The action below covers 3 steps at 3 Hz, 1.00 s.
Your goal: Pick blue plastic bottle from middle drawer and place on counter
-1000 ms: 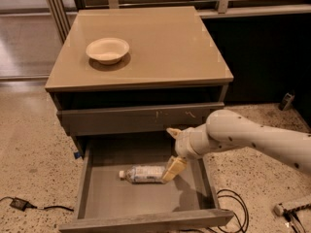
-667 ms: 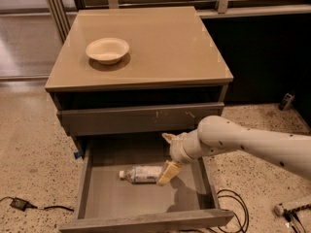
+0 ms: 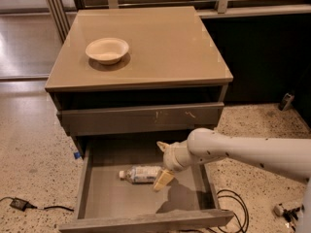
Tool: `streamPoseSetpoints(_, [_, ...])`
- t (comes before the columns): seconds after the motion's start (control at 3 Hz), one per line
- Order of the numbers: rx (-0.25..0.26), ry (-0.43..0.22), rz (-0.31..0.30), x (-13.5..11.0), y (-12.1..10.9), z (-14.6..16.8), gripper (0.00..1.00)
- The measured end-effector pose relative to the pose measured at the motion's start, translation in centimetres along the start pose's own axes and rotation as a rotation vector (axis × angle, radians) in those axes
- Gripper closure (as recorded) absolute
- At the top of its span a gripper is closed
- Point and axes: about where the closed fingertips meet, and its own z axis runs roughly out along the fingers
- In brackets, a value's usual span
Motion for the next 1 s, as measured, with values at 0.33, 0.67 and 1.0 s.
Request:
streamPoseSetpoints(0.33, [-0.015,0.021,0.008,2.0,0.3,2.6,0.0])
streamPoseSetpoints(0.67, [-0.036,0.042,0.015,3.6,0.4,5.4,0.0])
streamPoseSetpoints(1.0, [-0.056,0.06,0.016,4.6,0.3,7.7,0.0])
